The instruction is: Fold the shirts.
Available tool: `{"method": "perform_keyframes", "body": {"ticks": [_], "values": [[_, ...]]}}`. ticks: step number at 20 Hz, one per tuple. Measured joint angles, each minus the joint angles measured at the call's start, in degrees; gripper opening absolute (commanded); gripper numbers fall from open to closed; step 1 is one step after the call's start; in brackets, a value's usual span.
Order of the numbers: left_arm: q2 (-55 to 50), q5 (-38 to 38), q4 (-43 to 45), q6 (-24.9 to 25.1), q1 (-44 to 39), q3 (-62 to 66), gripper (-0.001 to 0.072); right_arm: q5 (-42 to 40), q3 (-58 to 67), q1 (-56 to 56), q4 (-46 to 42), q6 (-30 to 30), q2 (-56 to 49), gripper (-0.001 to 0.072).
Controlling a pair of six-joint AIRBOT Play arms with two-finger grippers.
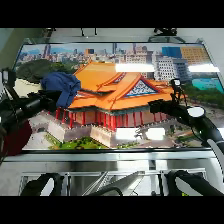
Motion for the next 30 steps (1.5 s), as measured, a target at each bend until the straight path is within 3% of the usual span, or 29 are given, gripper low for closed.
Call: {"method": "perform_keyframes", "body": {"ticks": [4, 7, 11, 12, 13, 14, 15, 16, 18, 21, 23, 30], "values": [[-7.63, -12.83, 4.81, -5.07, 4.63, 7.41, 0.0015, 6.47, 2.71, 0.0, -2.25, 13.38, -4.13, 0.0017], [-10.43, -16.85, 5.95, -6.6, 5.79, 9.42, 0.0015, 8.15, 3.32, 0.0, 4.52, 17.27, -5.05, 0.0017], [-13.6, -16.02, 5.68, -7.72, 5.18, 10.23, 0.0022, 8.81, 3.58, 0.0, 12.22, 19.3, -5.46, 0.0018], [-14.67, -13.9, 5.6, -8.57, 4.55, 10.45, 0.0379, 8.68, 3.61, 0.0, 13.11, 19.61, -5.53, 0.0018], [-15.93, -11.54, 6.01, -9.38, 3.85, 10.95, 0.0679, 8.11, 3.63, 0.0, 13.97, 19.8, -5.68, 0.0026], [-17.51, -9.01, 6.95, -10.12, 3.17, 11.91, 0.068, 7.58, 3.63, 0.0, 14.56, 19.91, -5.95, 0.0176], [-19.5, -6.43, 8.5, -10.99, 2.56, 13.49, 0.0681, 7.23, 3.63, 0.0, 14.95, 20.02, -6.29, 0.0446], [-21.49, -4.26, 10.43, -11.23, 2.16, 15.45, 0.068, 7.02, 3.63, 0.0, 15.21, 20.02, -6.69, 0.0509], [-25.99, -0.52, 15.41, -12.37, 1.92, 20.33, 0.0681, 6.71, 3.63, 0.0, 14.84, 20.02, -7.8, 0.0502], [-33.27, 2.47, 24.61, -17.84, 3.65, 27.15, 0.0681, 5.88, 3.63, 0.0, 13.7, 20.2, -10.47, 0.0525], [-38.07, 2.14, 29.83, -21.64, 5.46, 30.1, 0.0681, 5.68, 3.63, 0.0, 13.29, 20.2, -12.48, 0.064], [-51.84, 2.49, 36.09, -26.29, 6.99, 33.0, 0.0658, 5.07, 3.65, 0.0, 12.87, 20.22, -18.32, 0.0631]]}}
